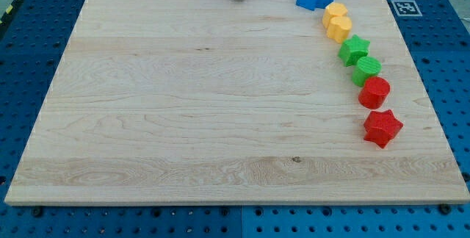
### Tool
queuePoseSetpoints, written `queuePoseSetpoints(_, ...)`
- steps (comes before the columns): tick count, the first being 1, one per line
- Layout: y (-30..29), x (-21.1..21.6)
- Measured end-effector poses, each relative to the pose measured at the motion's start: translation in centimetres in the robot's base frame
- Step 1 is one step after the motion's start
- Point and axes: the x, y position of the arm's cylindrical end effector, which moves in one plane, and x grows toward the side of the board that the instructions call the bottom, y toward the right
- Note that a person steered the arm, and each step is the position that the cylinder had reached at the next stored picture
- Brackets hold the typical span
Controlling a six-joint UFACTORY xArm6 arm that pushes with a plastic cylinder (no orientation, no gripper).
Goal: Point your arm towards blue cube
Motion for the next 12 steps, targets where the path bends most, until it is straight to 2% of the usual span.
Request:
queuePoseSetpoints(1,3.7,-0.5)
queuePoseSetpoints(3,6.4,-1.5)
queuePoseSetpoints(4,7.0,-0.6)
queuePoseSetpoints(6,7.1,-1.5)
queuePoseSetpoints(12,14.2,-1.6)
